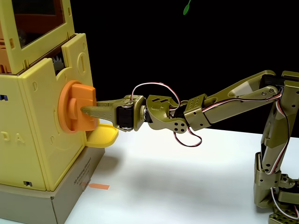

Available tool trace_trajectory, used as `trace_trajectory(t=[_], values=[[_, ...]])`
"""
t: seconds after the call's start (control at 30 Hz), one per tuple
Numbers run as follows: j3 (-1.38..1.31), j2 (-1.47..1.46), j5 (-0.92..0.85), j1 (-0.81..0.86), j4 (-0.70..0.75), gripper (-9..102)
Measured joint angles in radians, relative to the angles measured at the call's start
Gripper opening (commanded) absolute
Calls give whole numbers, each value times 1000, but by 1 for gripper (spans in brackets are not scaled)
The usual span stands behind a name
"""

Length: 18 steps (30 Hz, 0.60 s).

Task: Turn the button of vending machine.

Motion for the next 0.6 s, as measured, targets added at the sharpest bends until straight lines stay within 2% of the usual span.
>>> trace_trajectory(t=[0.17,0.3,0.47,0.6], values=[[2,3,48,0,0,-1],[6,8,163,-3,3,-1],[6,31,434,-8,52,-1],[6,60,744,-20,103,-1]])
